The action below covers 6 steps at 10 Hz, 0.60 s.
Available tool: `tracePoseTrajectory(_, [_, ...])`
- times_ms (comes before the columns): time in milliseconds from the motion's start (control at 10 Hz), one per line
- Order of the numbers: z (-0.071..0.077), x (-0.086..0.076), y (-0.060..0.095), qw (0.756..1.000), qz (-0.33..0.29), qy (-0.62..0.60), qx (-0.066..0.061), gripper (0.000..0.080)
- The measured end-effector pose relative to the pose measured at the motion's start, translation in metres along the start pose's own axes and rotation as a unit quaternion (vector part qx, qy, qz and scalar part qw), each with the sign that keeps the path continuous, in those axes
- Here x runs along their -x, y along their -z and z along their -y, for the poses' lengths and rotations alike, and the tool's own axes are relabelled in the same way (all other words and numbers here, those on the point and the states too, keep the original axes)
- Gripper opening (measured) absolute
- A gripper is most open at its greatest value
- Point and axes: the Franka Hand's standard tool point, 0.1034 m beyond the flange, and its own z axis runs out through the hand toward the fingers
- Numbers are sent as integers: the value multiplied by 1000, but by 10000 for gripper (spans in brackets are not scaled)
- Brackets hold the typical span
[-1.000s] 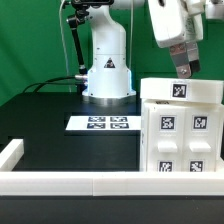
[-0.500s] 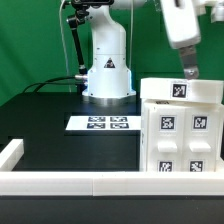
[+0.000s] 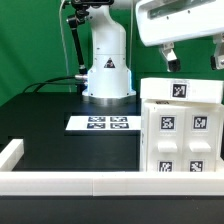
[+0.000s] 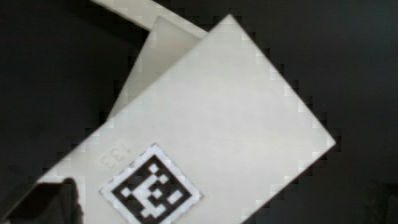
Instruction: Assemble cabinet
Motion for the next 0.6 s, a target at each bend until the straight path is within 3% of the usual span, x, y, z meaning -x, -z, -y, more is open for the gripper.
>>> tracePoseTrajectory(200, [0, 0, 0, 997, -1, 77, 1, 797])
tracePoseTrajectory(300, [-1, -3, 0, 985, -13, 174, 11, 797])
tracePoseTrajectory(400, [1, -4, 2, 959, -32, 279, 23, 797])
tracePoseTrajectory(600, [7, -5, 2, 901, -48, 430, 26, 797])
